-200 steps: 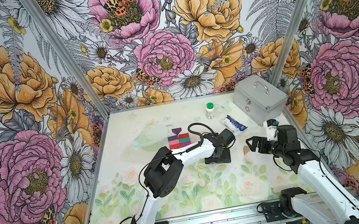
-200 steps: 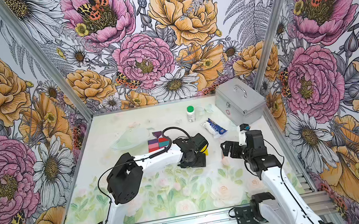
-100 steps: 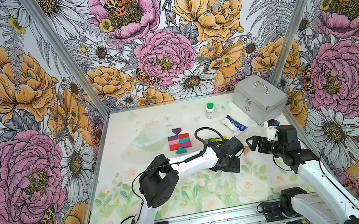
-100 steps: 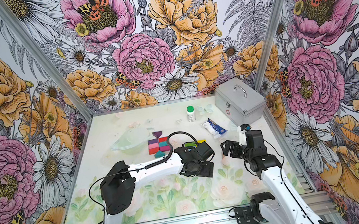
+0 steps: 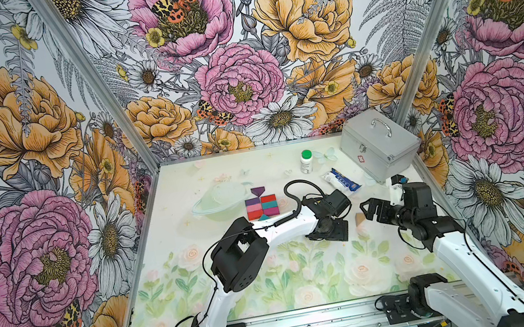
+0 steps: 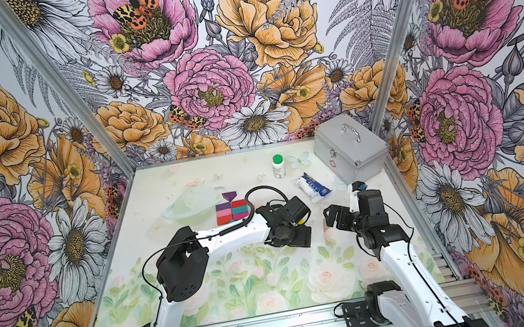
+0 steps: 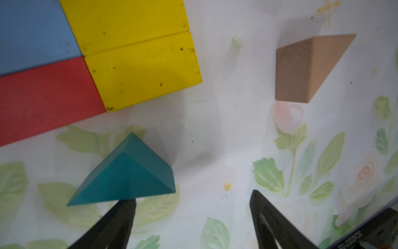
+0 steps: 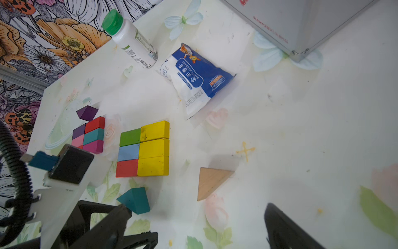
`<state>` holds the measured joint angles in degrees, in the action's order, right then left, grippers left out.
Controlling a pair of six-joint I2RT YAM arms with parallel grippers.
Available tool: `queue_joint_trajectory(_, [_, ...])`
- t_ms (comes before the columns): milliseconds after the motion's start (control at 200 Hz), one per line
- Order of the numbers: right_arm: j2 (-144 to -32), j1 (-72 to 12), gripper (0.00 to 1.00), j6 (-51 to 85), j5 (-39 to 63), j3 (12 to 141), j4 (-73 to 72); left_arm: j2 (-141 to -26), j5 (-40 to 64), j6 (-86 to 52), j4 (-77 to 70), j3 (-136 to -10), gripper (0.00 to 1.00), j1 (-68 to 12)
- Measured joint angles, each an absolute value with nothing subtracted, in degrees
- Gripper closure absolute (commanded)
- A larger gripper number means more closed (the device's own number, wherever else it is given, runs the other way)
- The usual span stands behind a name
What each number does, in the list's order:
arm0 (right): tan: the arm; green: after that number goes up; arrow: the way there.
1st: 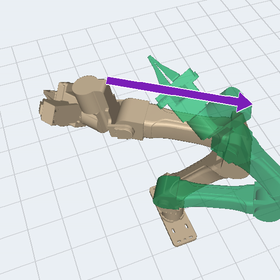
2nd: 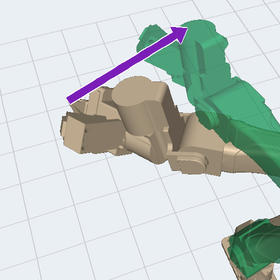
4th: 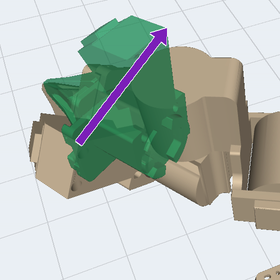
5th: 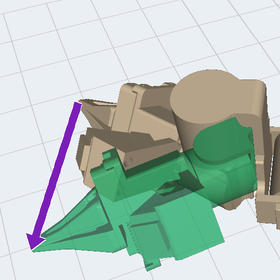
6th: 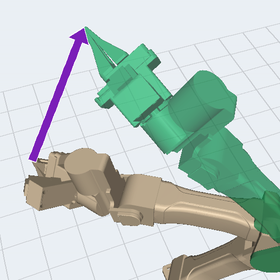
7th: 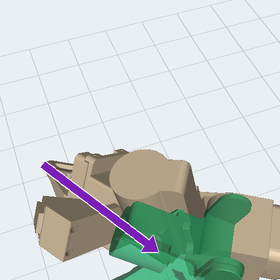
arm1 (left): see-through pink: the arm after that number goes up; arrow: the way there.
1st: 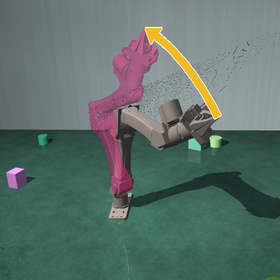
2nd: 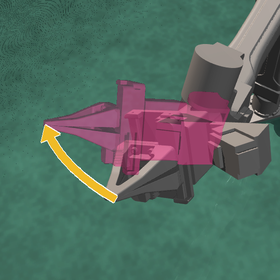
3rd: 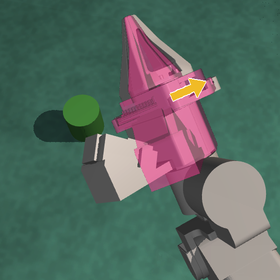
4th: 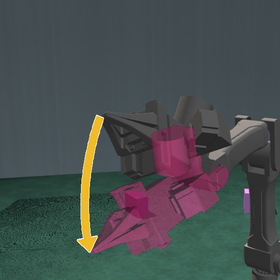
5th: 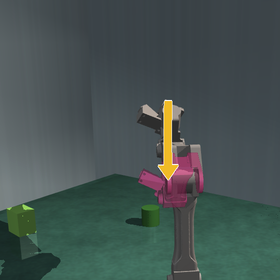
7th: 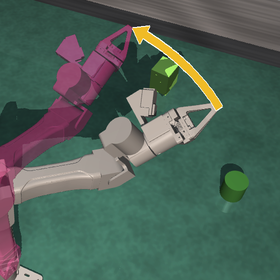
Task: Assemble a piece of candy with building blocks
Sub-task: Assemble the building block at the center of the board.
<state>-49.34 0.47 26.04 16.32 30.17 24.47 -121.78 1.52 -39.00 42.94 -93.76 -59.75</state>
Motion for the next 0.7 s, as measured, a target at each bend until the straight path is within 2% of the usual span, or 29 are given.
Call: queue_joint_trajectory(701, [-50.0,3.7,0.00,25.4,16.8,30.2,24.6,-124.6,3.5,-39.0,41.9,-97.5,0.16,-58.6])
